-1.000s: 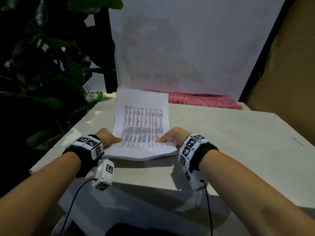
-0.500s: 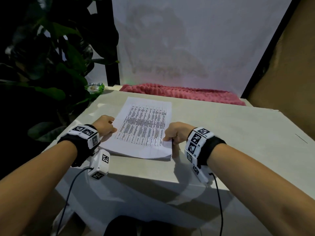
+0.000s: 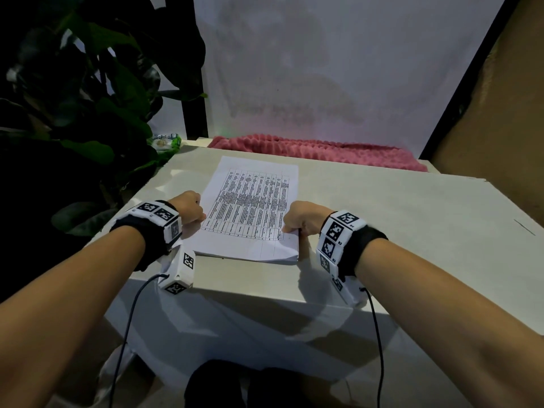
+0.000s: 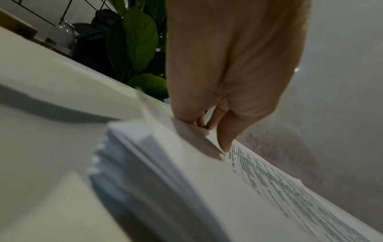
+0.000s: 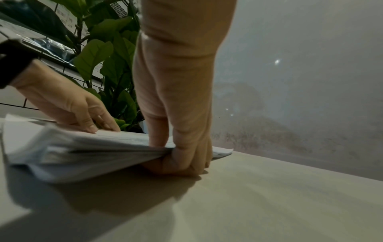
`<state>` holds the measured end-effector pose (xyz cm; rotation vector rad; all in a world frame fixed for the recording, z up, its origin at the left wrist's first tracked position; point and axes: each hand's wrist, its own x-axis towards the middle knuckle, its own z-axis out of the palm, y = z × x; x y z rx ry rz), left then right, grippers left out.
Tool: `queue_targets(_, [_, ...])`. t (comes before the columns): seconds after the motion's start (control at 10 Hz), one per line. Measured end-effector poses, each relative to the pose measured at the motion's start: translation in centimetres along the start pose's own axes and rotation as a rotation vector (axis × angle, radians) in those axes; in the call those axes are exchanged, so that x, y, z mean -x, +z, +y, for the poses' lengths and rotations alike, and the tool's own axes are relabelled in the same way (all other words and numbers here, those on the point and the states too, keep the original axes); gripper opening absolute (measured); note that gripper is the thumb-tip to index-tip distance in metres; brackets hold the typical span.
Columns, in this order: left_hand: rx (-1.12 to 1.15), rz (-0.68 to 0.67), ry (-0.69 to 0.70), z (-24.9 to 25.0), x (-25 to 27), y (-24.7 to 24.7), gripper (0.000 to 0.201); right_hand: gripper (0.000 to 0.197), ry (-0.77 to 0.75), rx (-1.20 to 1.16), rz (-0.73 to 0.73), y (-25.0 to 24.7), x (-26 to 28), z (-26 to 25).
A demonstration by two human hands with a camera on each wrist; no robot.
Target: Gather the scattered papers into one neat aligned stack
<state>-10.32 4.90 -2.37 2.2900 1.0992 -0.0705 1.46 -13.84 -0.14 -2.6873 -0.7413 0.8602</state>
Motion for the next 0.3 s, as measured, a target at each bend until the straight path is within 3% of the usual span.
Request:
queue_targets(0.1, [0.020,0.008,-0.014,0.4,0.2,0.2,0.031,0.017,-0.028,0.024,-0.003,0.0,0.9,-0.2])
queue_targets(0.2, [0.003,-0.004,-0.010,0.6,-0.2,0.0,0.015,0.018,-0.050,-0.010,-0.013,0.2,0.4,0.3])
queue_targets(0.3, [-0.031,-0.016,0.024,0.7,-0.1,-0.5,0.053,0.025,-0.064,-0.124,0.026,-0.2,0.2,1.1])
